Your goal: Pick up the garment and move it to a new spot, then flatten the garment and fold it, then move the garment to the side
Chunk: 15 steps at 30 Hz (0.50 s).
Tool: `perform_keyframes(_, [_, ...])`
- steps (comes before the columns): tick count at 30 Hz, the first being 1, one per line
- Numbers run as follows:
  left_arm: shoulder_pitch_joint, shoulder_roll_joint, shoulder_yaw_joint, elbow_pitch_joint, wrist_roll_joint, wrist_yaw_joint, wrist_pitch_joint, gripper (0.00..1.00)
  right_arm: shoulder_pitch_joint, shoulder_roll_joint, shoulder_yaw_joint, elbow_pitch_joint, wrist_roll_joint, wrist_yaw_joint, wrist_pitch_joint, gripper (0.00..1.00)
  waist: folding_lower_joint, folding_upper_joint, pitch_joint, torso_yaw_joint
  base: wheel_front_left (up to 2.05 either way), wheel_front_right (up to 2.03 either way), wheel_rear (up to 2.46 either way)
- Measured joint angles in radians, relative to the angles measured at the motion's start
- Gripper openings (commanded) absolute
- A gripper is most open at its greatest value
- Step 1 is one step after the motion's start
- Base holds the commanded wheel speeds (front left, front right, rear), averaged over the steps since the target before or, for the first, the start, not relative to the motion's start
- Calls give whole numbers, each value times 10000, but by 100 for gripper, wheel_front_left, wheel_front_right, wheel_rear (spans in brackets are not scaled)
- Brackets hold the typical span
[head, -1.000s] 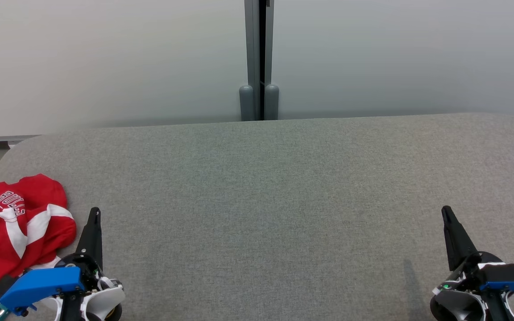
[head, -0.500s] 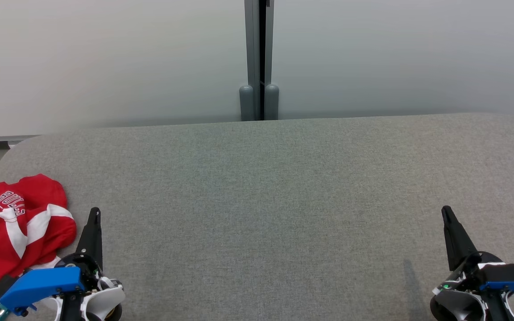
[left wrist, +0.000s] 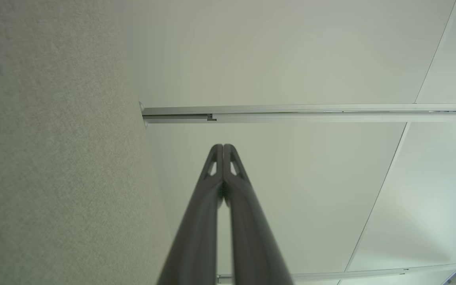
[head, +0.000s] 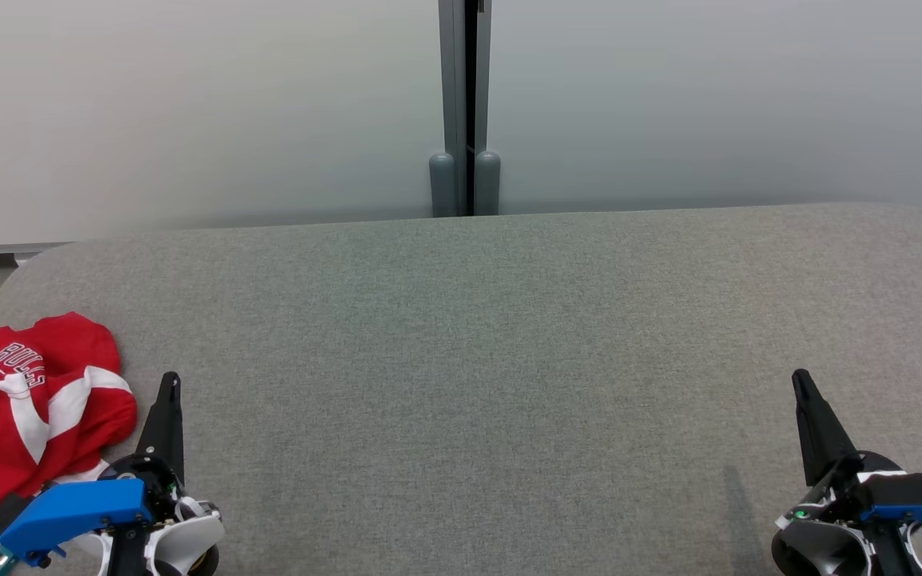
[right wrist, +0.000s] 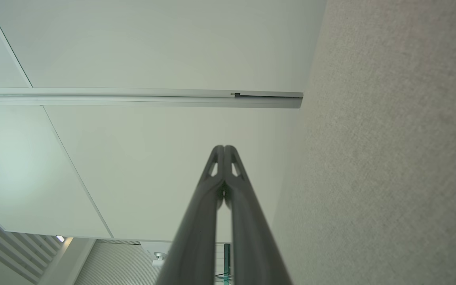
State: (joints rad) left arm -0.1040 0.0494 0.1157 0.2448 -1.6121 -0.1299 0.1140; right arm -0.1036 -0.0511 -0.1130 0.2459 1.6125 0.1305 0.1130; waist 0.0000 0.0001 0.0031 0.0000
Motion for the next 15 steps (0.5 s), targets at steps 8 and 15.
perform_keyframes(8, [0, 0, 0, 0, 0, 0, 0, 0, 0, 0, 0, 0, 0, 0, 0, 0, 0, 0, 0, 0, 0, 0, 0])
perform_keyframes(15, [0, 0, 0, 0, 0, 0, 0, 0, 0, 0, 0, 0, 0, 0, 0, 0, 0, 0, 0, 0, 0, 0, 0])
